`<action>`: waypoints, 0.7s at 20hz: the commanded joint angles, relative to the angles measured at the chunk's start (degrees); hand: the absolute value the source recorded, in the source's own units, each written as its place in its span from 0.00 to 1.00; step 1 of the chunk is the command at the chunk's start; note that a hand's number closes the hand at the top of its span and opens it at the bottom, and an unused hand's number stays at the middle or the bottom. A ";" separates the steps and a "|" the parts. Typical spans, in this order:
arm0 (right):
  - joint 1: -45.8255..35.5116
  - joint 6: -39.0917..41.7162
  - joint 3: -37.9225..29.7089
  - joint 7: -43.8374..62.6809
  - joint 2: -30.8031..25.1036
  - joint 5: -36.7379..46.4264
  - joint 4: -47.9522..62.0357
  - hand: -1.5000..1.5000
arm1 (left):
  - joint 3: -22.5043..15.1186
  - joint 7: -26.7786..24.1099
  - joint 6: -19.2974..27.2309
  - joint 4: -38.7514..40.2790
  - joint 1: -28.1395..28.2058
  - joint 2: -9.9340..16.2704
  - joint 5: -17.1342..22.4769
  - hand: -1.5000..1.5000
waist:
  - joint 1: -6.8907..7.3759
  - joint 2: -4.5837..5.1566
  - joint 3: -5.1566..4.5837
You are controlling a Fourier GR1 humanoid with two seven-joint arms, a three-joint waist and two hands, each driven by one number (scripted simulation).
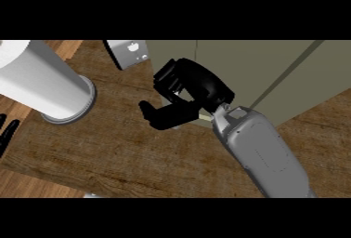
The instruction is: Pick up the bottled water, place it into the cabinet and close the cabinet
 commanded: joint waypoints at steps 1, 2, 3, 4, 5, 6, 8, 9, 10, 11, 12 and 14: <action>-9.31 -7.79 -5.02 -4.15 2.08 2.72 9.69 1.00 | 0.50 -0.64 -0.70 0.55 1.11 -0.49 0.26 0.00 | -0.45 -0.27 -0.18; -10.90 -8.08 -5.75 -4.48 2.11 2.86 11.30 1.00 | 1.11 -1.10 -0.20 0.12 1.02 -0.31 -0.37 0.00 | -0.69 -0.38 -0.13; -10.83 -10.65 -5.19 -5.72 2.13 3.00 12.06 1.00 | 1.67 -0.40 -0.50 0.09 1.70 0.49 0.52 0.00 | -0.48 -0.49 -0.07; -11.55 -11.55 -5.21 -6.56 2.14 2.73 13.17 1.00 | 1.26 -1.05 -1.37 0.75 1.70 -0.21 0.06 0.00 | -0.92 -0.38 -0.14; -13.27 -12.54 -5.69 -5.92 2.16 2.56 13.96 1.00 | 1.08 -0.72 -0.97 1.19 2.15 -0.41 0.24 0.00 | -1.27 -0.46 -0.15; -12.34 -12.57 -5.23 -7.53 2.18 1.82 16.12 1.00 | 0.96 -1.63 -2.13 1.21 2.24 -0.84 -0.34 0.00 | -1.09 -0.18 -0.16; -12.82 -15.05 -7.48 -8.25 2.19 1.34 16.56 1.00 | 1.44 -1.51 -2.73 2.02 3.01 -0.59 0.26 0.00 | -1.24 -0.03 -0.16; -13.28 -15.98 -6.89 -8.79 2.19 0.62 17.50 1.00 | 1.06 -1.19 -2.22 0.95 1.97 -0.97 0.71 0.00 | -1.69 0.01 -0.09; -14.37 -17.28 -8.20 -8.26 2.19 -0.67 17.18 0.00 | 1.32 -1.04 -1.15 1.30 1.66 -0.81 0.13 0.00 | -2.56 -0.16 -0.05; -12.46 -18.17 -7.64 -10.01 2.19 -0.88 18.68 0.00 | 1.05 -1.78 -1.54 0.31 2.35 -1.15 -0.76 0.00 | -1.81 0.01 -0.01; -13.57 -18.76 -8.64 -9.49 2.19 -2.50 18.57 0.00 | 0.86 -1.75 -1.97 1.77 3.05 -1.46 -0.69 0.00 | -2.37 -0.09 -0.08; -13.42 -19.61 -7.76 -11.21 2.19 -3.39 20.05 0.00 | 2.25 -1.10 -1.73 0.60 1.97 -0.24 0.56 0.00 | -2.42 0.00 0.04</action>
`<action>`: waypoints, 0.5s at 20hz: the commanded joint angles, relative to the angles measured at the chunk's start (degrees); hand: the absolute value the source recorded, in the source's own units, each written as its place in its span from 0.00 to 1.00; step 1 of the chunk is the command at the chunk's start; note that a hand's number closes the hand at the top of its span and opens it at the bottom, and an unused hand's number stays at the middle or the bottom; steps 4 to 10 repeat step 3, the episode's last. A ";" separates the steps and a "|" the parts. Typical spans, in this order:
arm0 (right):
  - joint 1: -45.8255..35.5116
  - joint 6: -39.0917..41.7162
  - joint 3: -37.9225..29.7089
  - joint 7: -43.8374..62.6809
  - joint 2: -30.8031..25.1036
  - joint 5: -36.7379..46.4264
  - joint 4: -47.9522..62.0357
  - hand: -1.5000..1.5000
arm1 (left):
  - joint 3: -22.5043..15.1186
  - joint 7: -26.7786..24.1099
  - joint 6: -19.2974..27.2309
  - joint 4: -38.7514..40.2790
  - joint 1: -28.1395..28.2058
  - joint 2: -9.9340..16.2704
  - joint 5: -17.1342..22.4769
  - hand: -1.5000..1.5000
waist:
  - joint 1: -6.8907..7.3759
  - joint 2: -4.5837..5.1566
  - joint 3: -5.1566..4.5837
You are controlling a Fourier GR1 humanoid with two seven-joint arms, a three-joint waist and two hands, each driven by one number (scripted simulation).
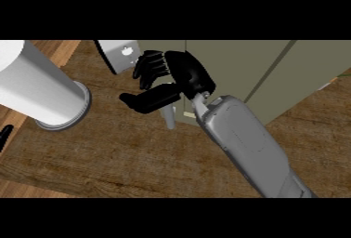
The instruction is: Pick up the bottled water, place it into the cabinet and close the cabinet
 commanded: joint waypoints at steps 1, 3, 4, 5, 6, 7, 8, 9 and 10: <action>-7.59 -7.62 -7.27 -5.48 -0.04 0.40 8.88 0.00 | 0.43 -0.07 -0.40 0.12 0.63 -0.25 0.65 0.00 | 0.22 1.17 -0.13; -8.23 -7.94 -8.09 -5.63 -0.04 -0.89 9.12 0.00 | -0.57 -0.31 -1.33 -0.11 1.80 -0.72 -0.26 0.00 | 0.31 1.16 -0.16; -8.23 -7.94 -8.09 -5.63 -0.04 -0.89 9.12 0.00 | -0.57 -0.31 -1.33 -0.11 1.80 -0.72 -0.26 0.00 | 0.31 1.16 -0.16; -8.23 -7.94 -8.09 -5.63 -0.04 -0.89 9.12 0.00 | -0.57 -0.31 -1.33 -0.11 1.80 -0.72 -0.26 0.00 | 0.31 1.16 -0.16; -8.23 -7.94 -8.09 -5.63 -0.04 -0.89 9.12 0.00 | -0.57 -0.31 -1.33 -0.11 1.80 -0.72 -0.26 0.00 | 0.31 1.16 -0.16; -8.23 -7.94 -8.09 -5.63 -0.04 -0.89 9.12 0.00 | -0.57 -0.31 -1.33 -0.11 1.80 -0.72 -0.26 0.00 | 0.31 1.16 -0.16; -8.23 -7.94 -8.09 -5.63 -0.04 -0.89 9.12 0.00 | -0.57 -0.31 -1.33 -0.11 1.80 -0.72 -0.26 0.00 | 0.31 1.16 -0.16; -8.23 -7.94 -8.09 -5.63 -0.04 -0.89 9.12 0.00 | -0.57 -0.31 -1.33 -0.11 1.80 -0.72 -0.26 0.00 | 0.31 1.16 -0.16; -8.23 -7.94 -8.09 -5.63 -0.04 -0.89 9.12 0.00 | -0.57 -0.31 -1.33 -0.11 1.80 -0.72 -0.26 0.00 | 0.31 1.16 -0.16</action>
